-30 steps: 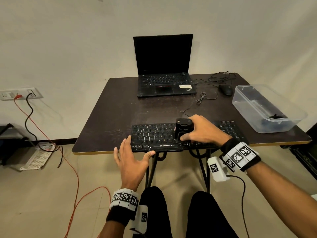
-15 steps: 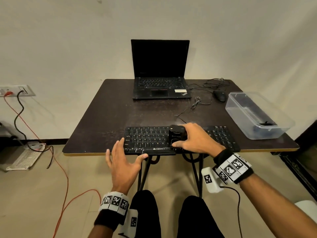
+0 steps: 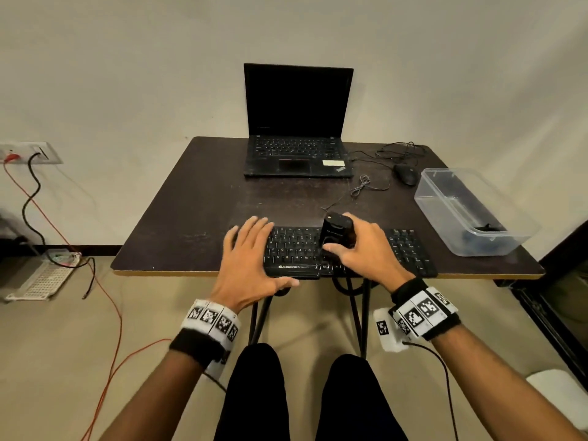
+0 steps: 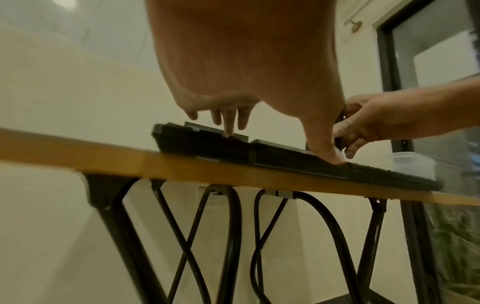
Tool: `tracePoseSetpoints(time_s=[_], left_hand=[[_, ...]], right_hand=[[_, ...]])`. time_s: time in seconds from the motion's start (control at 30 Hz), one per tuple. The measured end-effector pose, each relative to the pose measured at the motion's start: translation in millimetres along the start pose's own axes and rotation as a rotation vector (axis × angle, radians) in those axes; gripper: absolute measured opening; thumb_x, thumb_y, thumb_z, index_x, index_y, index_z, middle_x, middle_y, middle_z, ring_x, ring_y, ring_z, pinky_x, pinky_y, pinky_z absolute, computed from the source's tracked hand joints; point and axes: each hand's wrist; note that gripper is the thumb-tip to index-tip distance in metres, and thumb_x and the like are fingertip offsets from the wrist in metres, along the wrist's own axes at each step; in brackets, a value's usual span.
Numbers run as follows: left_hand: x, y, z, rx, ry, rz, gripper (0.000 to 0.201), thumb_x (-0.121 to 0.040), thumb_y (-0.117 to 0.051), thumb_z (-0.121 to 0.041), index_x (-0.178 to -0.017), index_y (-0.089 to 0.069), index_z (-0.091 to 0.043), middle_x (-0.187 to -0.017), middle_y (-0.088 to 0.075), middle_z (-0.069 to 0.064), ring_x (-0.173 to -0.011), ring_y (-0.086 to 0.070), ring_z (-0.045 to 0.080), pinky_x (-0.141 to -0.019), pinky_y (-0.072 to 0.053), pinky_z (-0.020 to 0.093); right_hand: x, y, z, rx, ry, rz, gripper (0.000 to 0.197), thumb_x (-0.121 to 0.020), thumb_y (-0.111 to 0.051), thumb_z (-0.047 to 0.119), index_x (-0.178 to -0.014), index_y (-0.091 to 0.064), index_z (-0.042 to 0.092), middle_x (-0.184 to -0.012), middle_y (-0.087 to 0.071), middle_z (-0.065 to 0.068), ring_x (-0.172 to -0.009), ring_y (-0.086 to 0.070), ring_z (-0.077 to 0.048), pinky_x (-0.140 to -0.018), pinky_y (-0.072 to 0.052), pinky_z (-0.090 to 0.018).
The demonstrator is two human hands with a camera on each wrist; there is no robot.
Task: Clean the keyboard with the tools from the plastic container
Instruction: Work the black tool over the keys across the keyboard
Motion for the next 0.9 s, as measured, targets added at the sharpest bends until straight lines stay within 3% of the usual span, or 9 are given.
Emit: tracePoseSetpoints(time_s=[0.1,0.2,0.27,0.37,0.5,0.63,0.7,0.77,0.9], left_hand=[[-27.3,-5.9,-2.5,-0.014,-0.079,0.192,0.139,-0.053,-0.054,-0.103,-0.159,-0.032,-0.015,-0.164,-0.037,-0.001,-0.158,-0.017,0.017,-0.129,-0.004,0.047],[-37.7,-9.5,4.2,-0.01,-0.099,0.299,0.148,-0.048,-0.038,-0.112,-0.161,-0.029,-0.016,-0.165,-0.034,-0.001,-0.156,-0.02,0.016,-0.129,-0.005,0.045],[-35.9,-11.7,7.6,-0.037,-0.133,0.278,0.143,-0.054,-0.034,-0.111,-0.16,-0.031,-0.015,-0.165,-0.034,0.0,-0.154,-0.025,0.016,-0.129,-0.008,0.044],[-32.0,-15.1,8.8,-0.023,-0.143,0.224,0.133,-0.061,-0.045,-0.104,-0.159,-0.032,-0.015,-0.162,-0.038,0.0,-0.151,-0.032,0.017,-0.128,-0.014,0.044],[-32.2,-12.8,7.5,0.027,-0.128,0.213,0.133,-0.06,-0.05,-0.103,-0.158,-0.032,-0.016,-0.16,-0.041,-0.001,-0.148,-0.035,0.016,-0.128,-0.015,0.044],[-31.8,-13.4,7.2,0.035,-0.121,0.2,0.13,-0.06,-0.055,-0.101,-0.157,-0.035,-0.016,-0.158,-0.043,-0.001,-0.147,-0.037,0.016,-0.127,-0.017,0.043],[-32.0,-13.4,6.4,0.044,-0.123,0.194,0.13,-0.06,-0.058,-0.099,-0.156,-0.037,-0.015,-0.157,-0.044,0.0,-0.146,-0.038,0.017,-0.128,-0.016,0.042],[-32.3,-11.4,6.1,0.058,-0.12,0.188,0.129,-0.06,-0.061,-0.097,-0.156,-0.037,-0.014,-0.156,-0.045,0.001,-0.144,-0.038,0.018,-0.128,-0.016,0.04],[-31.5,-10.0,4.2,0.078,-0.107,0.18,0.129,-0.059,-0.066,-0.093,-0.156,-0.036,-0.014,-0.157,-0.044,0.0,-0.144,-0.037,0.018,-0.128,-0.016,0.038]], right_hand=[[5.6,-1.2,1.3,-0.036,0.01,0.072,0.042,-0.084,-0.087,0.034,-0.122,-0.071,0.028,-0.107,-0.079,0.01,-0.097,-0.074,-0.01,-0.091,-0.06,-0.038],[3.2,3.6,-8.1,0.027,-0.041,-0.06,0.038,-0.085,-0.085,0.039,-0.118,-0.072,0.028,-0.101,-0.079,0.008,-0.094,-0.074,-0.015,-0.086,-0.059,-0.036],[4.6,4.4,-11.1,0.025,-0.047,-0.077,0.035,-0.084,-0.086,0.04,-0.115,-0.073,0.028,-0.098,-0.079,0.009,-0.091,-0.073,-0.016,-0.083,-0.057,-0.034],[11.9,-0.2,-11.0,0.028,0.025,0.004,0.039,-0.082,-0.087,0.04,-0.118,-0.074,0.029,-0.103,-0.08,0.01,-0.092,-0.073,-0.012,-0.084,-0.059,-0.034],[5.4,3.1,-19.0,0.055,-0.038,-0.118,0.033,-0.084,-0.085,0.042,-0.111,-0.074,0.027,-0.095,-0.079,0.007,-0.089,-0.074,-0.018,-0.078,-0.056,-0.032],[14.8,-4.9,-11.5,0.038,0.073,-0.021,0.045,-0.081,-0.083,0.043,-0.122,-0.073,0.029,-0.104,-0.081,0.007,-0.096,-0.075,-0.018,-0.086,-0.06,-0.036],[12.1,-2.4,-15.9,0.046,0.031,-0.06,0.043,-0.082,-0.083,0.043,-0.121,-0.073,0.027,-0.102,-0.081,0.006,-0.095,-0.076,-0.021,-0.085,-0.06,-0.038],[8.2,1.7,-21.2,0.047,-0.032,-0.123,0.038,-0.083,-0.085,0.039,-0.118,-0.074,0.026,-0.098,-0.081,0.004,-0.093,-0.076,-0.022,-0.083,-0.06,-0.037],[14.2,0.6,-15.6,0.036,0.063,-0.011,0.043,-0.083,-0.087,0.033,-0.123,-0.074,0.026,-0.107,-0.081,0.006,-0.099,-0.075,-0.017,-0.088,-0.06,-0.034]])
Point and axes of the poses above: each hand's wrist, its own x-axis away from the middle knuckle, its own y-axis out of the back of the hand, z = x × y
